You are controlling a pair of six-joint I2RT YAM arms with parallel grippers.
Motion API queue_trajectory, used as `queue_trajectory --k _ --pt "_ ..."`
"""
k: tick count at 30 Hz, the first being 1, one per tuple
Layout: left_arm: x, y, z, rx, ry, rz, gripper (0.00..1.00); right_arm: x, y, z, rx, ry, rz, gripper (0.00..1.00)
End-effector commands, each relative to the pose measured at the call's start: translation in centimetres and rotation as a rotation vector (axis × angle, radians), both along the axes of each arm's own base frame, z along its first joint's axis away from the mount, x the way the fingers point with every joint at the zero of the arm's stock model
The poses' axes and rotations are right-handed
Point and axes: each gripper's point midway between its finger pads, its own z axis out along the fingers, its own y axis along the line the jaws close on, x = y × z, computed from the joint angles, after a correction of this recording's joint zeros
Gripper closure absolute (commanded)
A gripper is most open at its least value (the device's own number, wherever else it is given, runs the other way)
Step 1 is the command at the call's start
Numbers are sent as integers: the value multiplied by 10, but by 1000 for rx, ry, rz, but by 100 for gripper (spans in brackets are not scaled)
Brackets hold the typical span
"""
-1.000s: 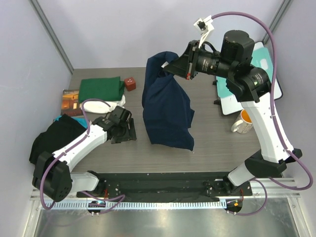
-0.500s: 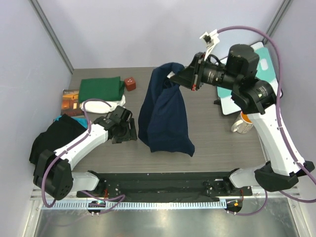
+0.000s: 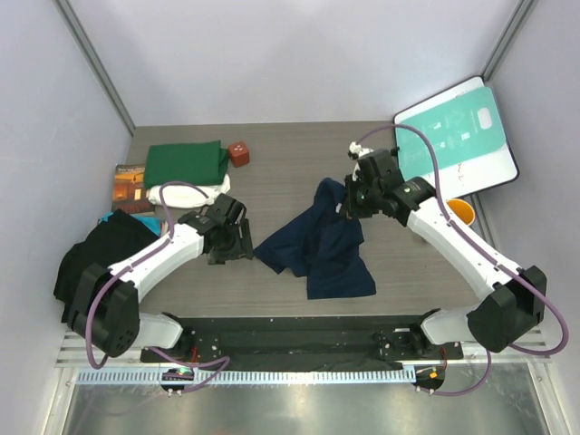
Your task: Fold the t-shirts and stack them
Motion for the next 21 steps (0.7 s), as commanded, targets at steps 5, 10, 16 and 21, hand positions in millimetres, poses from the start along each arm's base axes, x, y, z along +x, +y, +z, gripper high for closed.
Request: queue_trajectory --k 5,10,16,21 --pt "20 -16 11 -49 -25 -10 26 -13 -55 -74 -226 118 -196 72" --pt "23 -19 11 -54 -21 -16 27 -12 -90 -82 -365 118 -301 52" --pt "22 -17 6 -42 -13 -15 27 0 -107 -18 -354 -77 -367 50" --pt "20 -18 1 -46 -2 -12 27 6 -98 31 -258 -197 -336 46"
